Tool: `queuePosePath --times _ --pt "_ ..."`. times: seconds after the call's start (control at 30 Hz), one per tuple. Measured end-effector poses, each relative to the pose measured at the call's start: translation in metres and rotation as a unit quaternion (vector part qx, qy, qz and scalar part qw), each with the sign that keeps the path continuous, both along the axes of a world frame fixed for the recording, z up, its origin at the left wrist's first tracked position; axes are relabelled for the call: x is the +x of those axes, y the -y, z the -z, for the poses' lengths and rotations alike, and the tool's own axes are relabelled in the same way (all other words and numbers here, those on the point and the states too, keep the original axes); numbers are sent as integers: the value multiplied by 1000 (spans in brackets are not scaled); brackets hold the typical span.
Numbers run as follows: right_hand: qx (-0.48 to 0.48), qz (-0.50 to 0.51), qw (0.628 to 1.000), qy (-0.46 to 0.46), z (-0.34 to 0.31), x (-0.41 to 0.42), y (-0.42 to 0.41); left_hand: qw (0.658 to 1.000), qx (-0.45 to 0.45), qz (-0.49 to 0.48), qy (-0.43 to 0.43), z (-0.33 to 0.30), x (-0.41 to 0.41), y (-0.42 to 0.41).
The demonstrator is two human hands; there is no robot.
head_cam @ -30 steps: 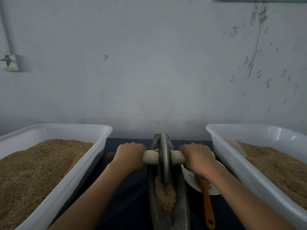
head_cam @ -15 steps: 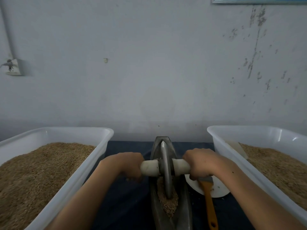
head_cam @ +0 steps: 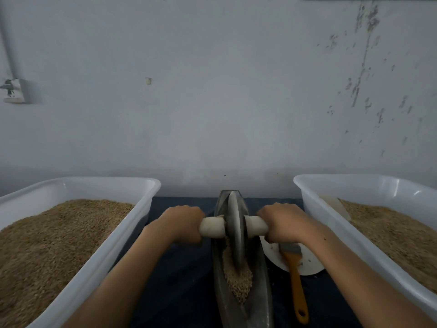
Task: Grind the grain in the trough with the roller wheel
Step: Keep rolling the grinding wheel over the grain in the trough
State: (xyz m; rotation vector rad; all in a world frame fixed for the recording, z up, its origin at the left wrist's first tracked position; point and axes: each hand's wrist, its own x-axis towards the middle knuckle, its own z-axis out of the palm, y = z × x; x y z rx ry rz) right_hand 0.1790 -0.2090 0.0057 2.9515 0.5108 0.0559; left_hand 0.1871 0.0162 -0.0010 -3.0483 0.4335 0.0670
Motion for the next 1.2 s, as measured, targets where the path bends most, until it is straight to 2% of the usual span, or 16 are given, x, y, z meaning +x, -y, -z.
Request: queuePosePath --times 0.1,0.17,0.23,0.33,0.4,0.5,0.6,0.7,0.8,0.87,0.93,1.07,1.2 --pt "0 7 995 -104 -9 -7 0 984 -74 20 -163 -8 -6 -4" --pt "-3 12 994 -109 -9 -9 -1 979 -85 21 -186 -9 -7 -5" --pt "-8 16 997 -78 -7 -7 -3 988 -68 0 -136 -8 -8 -1" --pt "-18 23 999 18 2 -3 -5 998 23 -35 54 3 -4 5" --pt "5 31 995 97 11 0 -6 987 27 -35 156 10 -2 9" --pt "47 32 987 151 19 2 -4 977 15 -29 213 13 -1 10" --pt "37 18 993 107 14 2 -1 989 30 -8 145 8 0 6" --pt "2 8 1000 -2 -1 -5 -1 1000 13 -20 -6 -2 -4 4" --pt "-24 16 996 -84 -10 -10 -4 988 -41 -8 -151 -5 -4 0" --pt "-34 26 995 -92 -10 -12 -5 985 -44 -17 -165 -4 -3 0" --pt "-29 27 997 -70 -7 -11 -6 993 -23 -29 -114 -3 -5 4" --pt "8 36 997 64 6 -6 -6 992 29 -66 103 7 -4 14" --pt "42 40 992 114 14 -1 -7 982 23 -74 175 13 -4 19"
